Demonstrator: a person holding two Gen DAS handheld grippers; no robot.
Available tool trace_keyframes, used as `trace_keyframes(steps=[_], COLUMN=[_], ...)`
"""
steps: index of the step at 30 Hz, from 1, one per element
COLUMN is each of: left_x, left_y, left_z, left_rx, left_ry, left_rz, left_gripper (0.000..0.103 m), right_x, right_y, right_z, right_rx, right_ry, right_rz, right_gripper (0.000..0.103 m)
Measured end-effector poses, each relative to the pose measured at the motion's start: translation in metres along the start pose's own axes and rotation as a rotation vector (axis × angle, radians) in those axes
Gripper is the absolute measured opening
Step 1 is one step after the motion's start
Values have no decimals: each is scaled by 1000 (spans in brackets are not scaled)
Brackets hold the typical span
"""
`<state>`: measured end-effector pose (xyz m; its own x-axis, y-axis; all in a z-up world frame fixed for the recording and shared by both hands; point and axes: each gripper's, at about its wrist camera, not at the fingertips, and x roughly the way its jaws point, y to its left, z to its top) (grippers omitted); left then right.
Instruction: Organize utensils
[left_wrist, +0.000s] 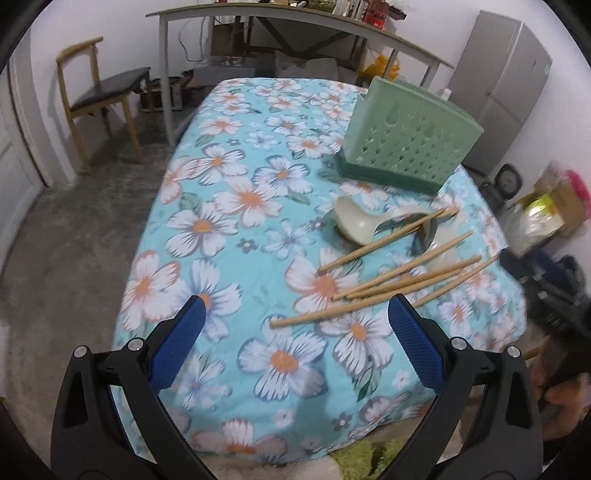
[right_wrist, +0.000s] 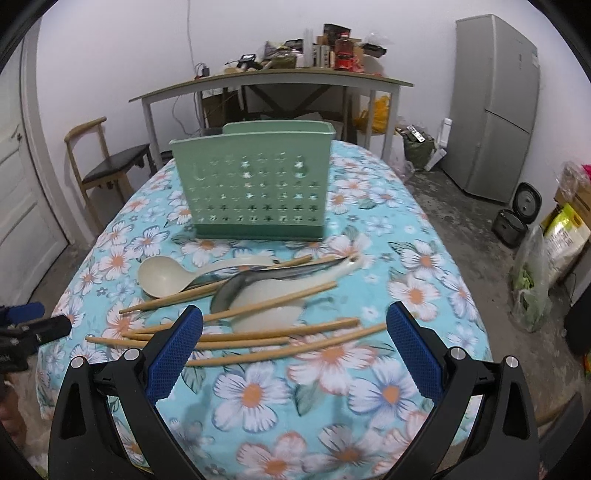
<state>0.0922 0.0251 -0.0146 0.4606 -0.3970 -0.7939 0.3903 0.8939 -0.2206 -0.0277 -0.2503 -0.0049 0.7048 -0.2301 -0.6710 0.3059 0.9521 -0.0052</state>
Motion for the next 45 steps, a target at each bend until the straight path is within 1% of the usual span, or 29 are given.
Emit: trace_keyframes(steps=[4,6,8,10,14,17,18,19,21,22,25,26,28,29,31,32,33,37,42,45], left_x=[15,20,24,31,53,73,79,83,95,98,109,113,116,117,119,120,119,114,103,93], left_y=[3,2,0,-3,-12,-16,-16,-14,-14,-13,-14,-14,-15,-16,-18,-20,-21,-21,-16,-12], left_z=[14,21,31,41,57,63,64,64,64,64,63,62,62,62,62,62,62,63,68,71], left_rx=[-16,-9,13,44,125,173,174,172,162,156,144,141,140,143,150,151,152,144,111,87], left_ry=[22,10,-21,-45,-69,-44,-31,-19,25,40,82,95,105,106,109,113,117,109,80,45], left_rz=[-163,-208,-227,-210,-130,-91,-93,-98,-107,-118,-136,-139,-141,-142,-146,-150,-154,-157,-154,-143], left_gripper=[96,96,96,96,96,94,87,75,67,59,44,43,34,31,20,16,10,5,3,3], right_x=[9,13,18,23,31,39,41,43,46,47,52,53,55,55,56,55,55,52,45,41], right_y=[4,5,5,4,7,9,9,8,8,7,6,5,3,3,2,1,1,-1,-1,2], right_z=[8,11,12,13,14,14,14,13,13,12,11,10,8,8,7,6,5,4,4,4], right_rx=[15,23,25,25,20,5,5,6,11,13,17,20,28,31,36,38,42,49,43,32], right_ry=[-1,4,8,13,19,33,35,38,43,45,54,58,64,66,67,68,69,65,54,45], right_rz=[23,38,53,76,115,142,151,165,183,189,201,204,211,214,218,220,223,230,234,243], right_gripper=[97,97,97,97,97,93,93,91,90,89,87,86,85,84,83,82,81,77,73,70])
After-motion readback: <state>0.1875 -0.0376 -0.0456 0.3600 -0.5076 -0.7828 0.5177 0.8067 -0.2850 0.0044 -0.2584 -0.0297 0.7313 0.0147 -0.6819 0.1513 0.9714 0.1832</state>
